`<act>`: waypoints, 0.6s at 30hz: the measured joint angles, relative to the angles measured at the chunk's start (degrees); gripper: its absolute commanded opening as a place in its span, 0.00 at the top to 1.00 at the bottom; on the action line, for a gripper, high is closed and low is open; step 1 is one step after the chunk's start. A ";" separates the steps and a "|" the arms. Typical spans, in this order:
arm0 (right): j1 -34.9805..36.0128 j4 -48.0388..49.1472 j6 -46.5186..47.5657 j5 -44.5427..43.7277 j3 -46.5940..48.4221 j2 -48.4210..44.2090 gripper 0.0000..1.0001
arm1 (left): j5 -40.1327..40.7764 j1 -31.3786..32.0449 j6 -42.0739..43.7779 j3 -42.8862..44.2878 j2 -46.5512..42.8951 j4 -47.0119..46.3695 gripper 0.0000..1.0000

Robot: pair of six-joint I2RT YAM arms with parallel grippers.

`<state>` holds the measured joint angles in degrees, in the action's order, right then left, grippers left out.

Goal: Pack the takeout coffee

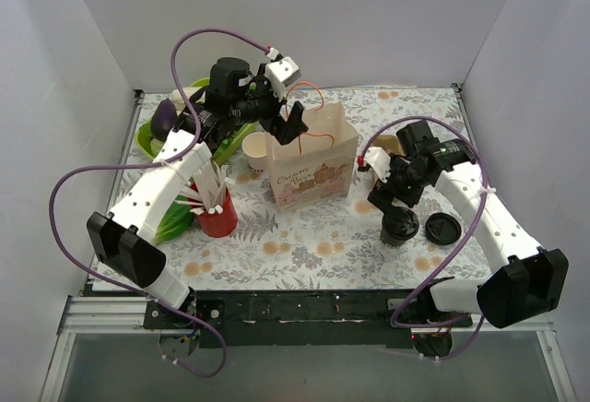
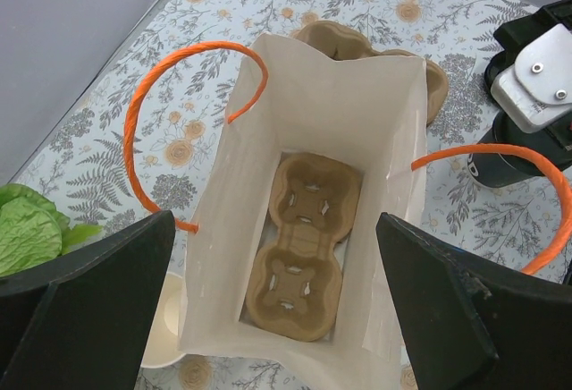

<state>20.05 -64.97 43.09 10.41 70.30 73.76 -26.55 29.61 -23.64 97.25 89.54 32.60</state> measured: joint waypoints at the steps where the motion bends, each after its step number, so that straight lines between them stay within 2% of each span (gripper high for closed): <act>1: 0.00 -0.04 -0.35 -0.57 -0.44 -0.24 0.02 | 0.00 0.00 0.00 0.02 0.07 -0.02 0.02; 7: -0.02 -0.09 -1.22 -3.30 -3.32 -0.33 0.02 | 0.07 0.00 0.00 0.00 0.22 -0.02 0.02; 18: -0.02 -1.33 -0.90 -3.28 -4.22 -0.33 0.02 | 0.04 0.00 -0.13 0.22 1.46 -0.02 0.02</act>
<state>20.03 -66.30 42.19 7.14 66.08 73.43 -26.50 29.61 -23.77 97.47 91.00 32.58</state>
